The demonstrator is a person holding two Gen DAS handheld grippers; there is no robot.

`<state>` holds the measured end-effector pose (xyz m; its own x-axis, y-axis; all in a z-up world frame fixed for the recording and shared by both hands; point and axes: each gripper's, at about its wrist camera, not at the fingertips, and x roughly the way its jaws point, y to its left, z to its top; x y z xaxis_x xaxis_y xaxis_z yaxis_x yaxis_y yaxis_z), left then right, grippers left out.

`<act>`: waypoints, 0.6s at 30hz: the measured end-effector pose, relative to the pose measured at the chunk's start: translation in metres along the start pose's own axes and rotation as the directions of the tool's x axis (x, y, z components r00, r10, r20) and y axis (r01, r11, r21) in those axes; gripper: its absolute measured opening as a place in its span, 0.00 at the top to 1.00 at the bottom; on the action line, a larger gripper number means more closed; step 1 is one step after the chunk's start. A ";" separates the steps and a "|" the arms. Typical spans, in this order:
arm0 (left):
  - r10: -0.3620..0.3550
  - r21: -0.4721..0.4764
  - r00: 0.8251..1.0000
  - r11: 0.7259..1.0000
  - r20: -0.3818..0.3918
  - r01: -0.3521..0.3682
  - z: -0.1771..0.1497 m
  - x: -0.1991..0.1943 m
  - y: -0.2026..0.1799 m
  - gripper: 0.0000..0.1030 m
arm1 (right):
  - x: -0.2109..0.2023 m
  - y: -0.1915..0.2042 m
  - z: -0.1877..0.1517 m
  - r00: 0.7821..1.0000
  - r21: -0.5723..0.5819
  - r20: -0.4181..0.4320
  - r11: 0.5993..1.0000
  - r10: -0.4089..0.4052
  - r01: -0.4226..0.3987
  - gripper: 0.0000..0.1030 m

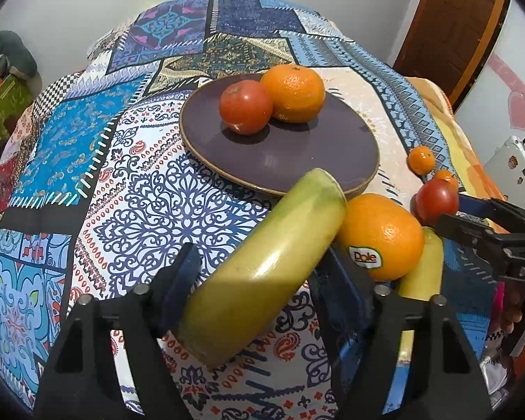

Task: Organize fruits
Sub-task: 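Move the left tool to the yellow-green cucumber while the right tool approaches another red tomato, then grasp the cucumber with the left tool while the right tool grasps the red tomato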

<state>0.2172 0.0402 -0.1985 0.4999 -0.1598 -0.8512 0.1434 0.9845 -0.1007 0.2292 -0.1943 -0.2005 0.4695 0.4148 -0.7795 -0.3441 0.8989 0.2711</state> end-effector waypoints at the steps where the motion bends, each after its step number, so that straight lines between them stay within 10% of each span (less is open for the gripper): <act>1: -0.002 0.002 1.000 1.000 0.002 0.002 -0.001 -0.001 0.000 0.33 | 0.001 0.000 0.000 1.000 0.007 -0.002 1.000 0.011 -0.011 0.33; 6: 0.019 0.029 1.000 0.999 0.015 -0.019 -0.006 -0.006 -0.004 0.40 | 0.006 -0.008 0.002 1.000 0.058 -0.019 0.998 0.023 -0.021 0.52; 18: 0.042 -0.028 0.999 0.999 0.020 -0.042 -0.020 -0.026 0.006 0.63 | -0.008 -0.009 -0.005 1.000 0.031 0.003 0.999 0.022 -0.022 0.54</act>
<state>0.1881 0.0513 -0.1868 0.5230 -0.1193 -0.8440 0.0982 0.9920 -0.0794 0.2246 -0.2060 -0.1992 0.4640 0.4347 -0.7718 -0.3288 0.8936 0.3056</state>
